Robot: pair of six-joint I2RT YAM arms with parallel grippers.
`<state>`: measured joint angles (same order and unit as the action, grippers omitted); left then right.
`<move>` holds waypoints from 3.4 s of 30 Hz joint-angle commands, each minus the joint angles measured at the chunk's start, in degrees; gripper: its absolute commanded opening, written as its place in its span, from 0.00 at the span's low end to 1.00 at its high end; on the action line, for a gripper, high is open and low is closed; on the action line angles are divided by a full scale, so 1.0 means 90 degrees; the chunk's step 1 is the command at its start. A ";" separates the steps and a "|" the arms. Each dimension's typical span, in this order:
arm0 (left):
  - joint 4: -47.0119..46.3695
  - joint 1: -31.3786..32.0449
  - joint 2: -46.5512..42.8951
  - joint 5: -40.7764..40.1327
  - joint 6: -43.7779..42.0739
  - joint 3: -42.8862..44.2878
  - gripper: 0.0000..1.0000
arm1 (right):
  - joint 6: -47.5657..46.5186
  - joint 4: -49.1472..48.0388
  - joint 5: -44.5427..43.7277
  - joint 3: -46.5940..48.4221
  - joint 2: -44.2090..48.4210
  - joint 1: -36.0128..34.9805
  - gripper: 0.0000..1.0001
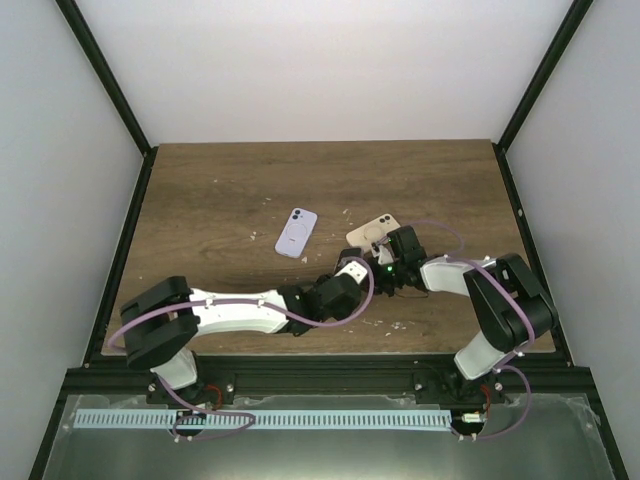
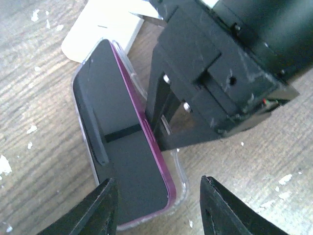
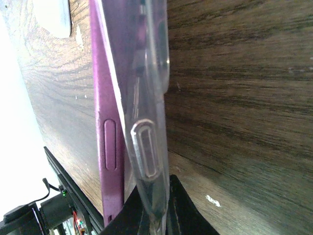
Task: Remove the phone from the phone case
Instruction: Remove the phone case from the phone, then place the phone at the center of the board.
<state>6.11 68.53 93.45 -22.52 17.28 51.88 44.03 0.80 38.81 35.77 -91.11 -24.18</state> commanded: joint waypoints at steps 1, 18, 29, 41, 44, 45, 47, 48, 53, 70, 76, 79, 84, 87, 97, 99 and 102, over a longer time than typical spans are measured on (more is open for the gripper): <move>0.0269 0.0032 0.0276 -0.0475 -0.0359 0.0344 0.46 | 0.0008 -0.0088 0.0041 0.0195 -0.0107 -0.0036 0.01; 0.0912 0.0046 0.0996 -0.1133 -0.0329 0.0608 0.40 | 0.0046 -0.0084 0.0235 0.0227 -0.0246 -0.0029 0.01; 0.1575 0.0534 0.1846 -0.2632 -0.1031 0.1235 0.42 | 0.0050 -0.0128 0.0373 0.0221 -0.0333 -0.0028 0.01; 0.2033 0.0764 0.1675 -0.3706 -0.0659 0.1386 0.08 | -0.0116 -0.0075 0.0166 0.0290 -0.0065 -0.0023 0.01; 0.2107 0.0764 0.1369 -0.3870 -0.0472 0.1295 0.00 | -0.0222 -0.0056 0.0003 0.0287 0.0045 -0.0023 0.01; 0.2138 0.0764 0.1236 -0.3896 -0.0379 0.1244 0.00 | -0.0278 -0.0033 -0.0095 0.0306 0.0083 -0.0027 0.01; 0.2043 0.0764 0.0932 -0.3842 -0.0240 0.1098 0.00 | -0.0435 0.0035 -0.0346 0.0347 0.0145 -0.0029 0.01; 0.1942 0.0764 0.0742 -0.3767 -0.0156 0.1008 0.00 | -0.0519 0.0072 -0.0490 0.0385 0.0159 -0.0025 0.01; 0.1518 0.0725 -0.0205 -0.3415 0.0393 0.0491 0.00 | -0.0954 0.0134 -0.0959 0.0532 0.0263 -0.0029 0.01; 0.1444 0.0598 -0.2735 -0.3116 0.1787 -0.1316 0.00 | -0.3007 0.0553 -0.2430 0.1291 0.1720 0.0381 0.01; 0.3526 0.0560 -0.2801 -0.3719 0.3380 -0.1175 0.00 | -0.4447 0.1206 -0.2563 0.1577 0.2570 0.1013 0.01; 0.4018 0.0322 -0.2566 -0.3809 0.3774 -0.1110 0.00 | -0.4822 0.1594 -0.2374 0.1384 0.2897 0.1224 0.01; 0.4044 -0.0292 -0.1850 -0.3925 0.3881 -0.1106 0.00 | -0.4787 0.1298 -0.2179 0.0750 0.3424 0.1372 0.01; 0.4545 -0.0605 -0.1048 -0.4117 0.4285 -0.0711 0.00 | -0.4718 0.1188 -0.2146 0.0542 0.3506 0.1538 0.01; 0.5914 -0.0632 0.1377 -0.4611 0.5403 0.0474 0.00 | -0.4601 0.1057 -0.1558 0.0366 0.3337 0.1706 0.01; 0.5497 -0.0632 0.1385 -0.4451 0.5046 0.0368 0.00 | -0.4607 0.1047 -0.1563 0.0379 0.3306 0.1706 0.01; 0.4579 -0.0649 0.1173 -0.4079 0.4317 0.0076 0.00 | -0.4606 0.1057 -0.1561 0.0379 0.3302 0.1708 0.01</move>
<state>54.54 62.98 106.13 -60.34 61.69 54.50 2.59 11.94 23.62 39.22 -61.39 -9.19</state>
